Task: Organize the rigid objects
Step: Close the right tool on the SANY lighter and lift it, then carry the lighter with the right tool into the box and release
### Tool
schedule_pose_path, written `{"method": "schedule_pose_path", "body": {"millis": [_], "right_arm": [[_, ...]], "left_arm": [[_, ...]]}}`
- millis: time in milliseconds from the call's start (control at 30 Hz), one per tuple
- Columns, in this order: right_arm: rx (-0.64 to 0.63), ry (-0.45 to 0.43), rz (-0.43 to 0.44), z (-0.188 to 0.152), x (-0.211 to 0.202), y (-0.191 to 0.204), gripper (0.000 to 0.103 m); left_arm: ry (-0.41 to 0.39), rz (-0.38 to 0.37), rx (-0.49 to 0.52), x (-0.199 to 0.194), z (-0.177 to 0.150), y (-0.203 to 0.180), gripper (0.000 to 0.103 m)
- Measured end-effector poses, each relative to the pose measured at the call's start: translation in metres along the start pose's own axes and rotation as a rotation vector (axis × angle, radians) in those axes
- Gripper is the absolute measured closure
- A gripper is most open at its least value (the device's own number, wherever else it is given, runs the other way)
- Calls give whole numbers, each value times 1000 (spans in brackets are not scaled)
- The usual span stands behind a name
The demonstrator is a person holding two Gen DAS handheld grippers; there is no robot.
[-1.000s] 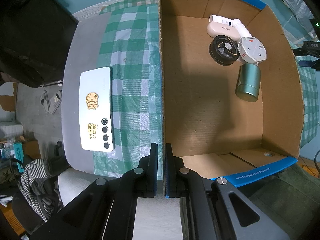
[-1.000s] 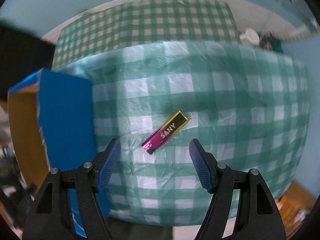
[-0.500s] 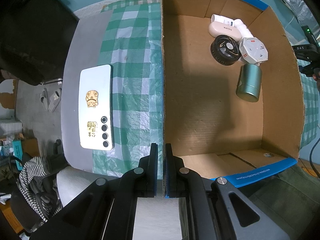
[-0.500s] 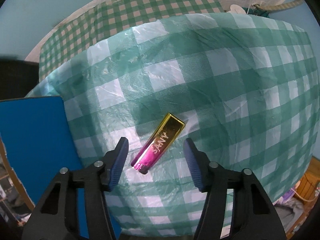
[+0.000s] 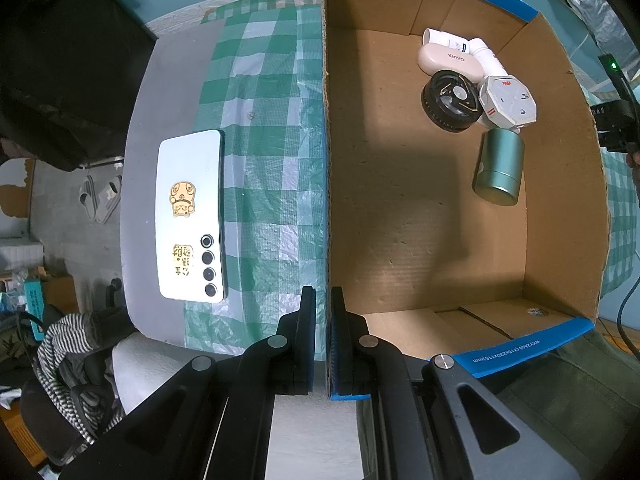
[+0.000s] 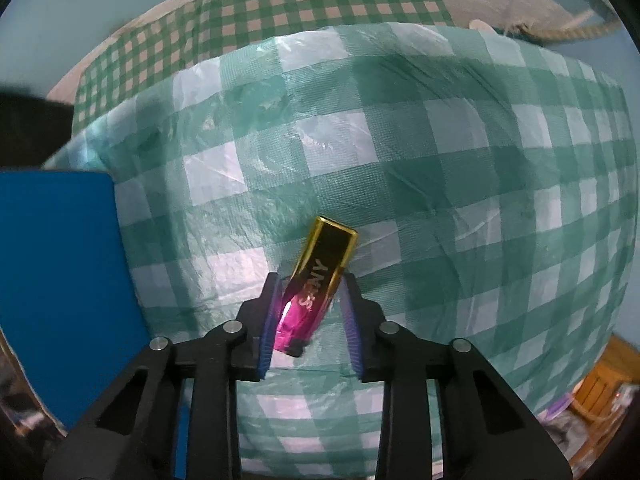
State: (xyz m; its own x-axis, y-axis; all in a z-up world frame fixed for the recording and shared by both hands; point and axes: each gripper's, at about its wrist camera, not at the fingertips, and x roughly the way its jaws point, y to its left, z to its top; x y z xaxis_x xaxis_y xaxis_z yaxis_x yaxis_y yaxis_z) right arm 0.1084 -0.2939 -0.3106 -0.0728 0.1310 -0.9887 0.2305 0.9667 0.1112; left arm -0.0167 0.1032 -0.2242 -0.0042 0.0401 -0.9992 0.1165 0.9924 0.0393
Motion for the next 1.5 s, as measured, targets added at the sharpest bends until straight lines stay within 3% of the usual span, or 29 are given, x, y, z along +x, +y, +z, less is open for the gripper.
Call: {"method": "schedule_pose_path", "body": {"millis": [300, 867, 1167, 1500], "right_arm": [[-244, 6, -56, -6, 1, 13, 81], [-185, 15, -52, 3, 0, 17, 80], [-211, -2, -48, -5, -2, 17, 81], [-333, 5, -62, -20, -27, 25, 81]], "left_arm": [[1, 0, 0, 1, 0, 0, 96], [-2, 3, 3, -1, -1, 0, 96], [-3, 1, 3, -1, -1, 0, 96], [-1, 0, 7, -1, -2, 0, 96]]}}
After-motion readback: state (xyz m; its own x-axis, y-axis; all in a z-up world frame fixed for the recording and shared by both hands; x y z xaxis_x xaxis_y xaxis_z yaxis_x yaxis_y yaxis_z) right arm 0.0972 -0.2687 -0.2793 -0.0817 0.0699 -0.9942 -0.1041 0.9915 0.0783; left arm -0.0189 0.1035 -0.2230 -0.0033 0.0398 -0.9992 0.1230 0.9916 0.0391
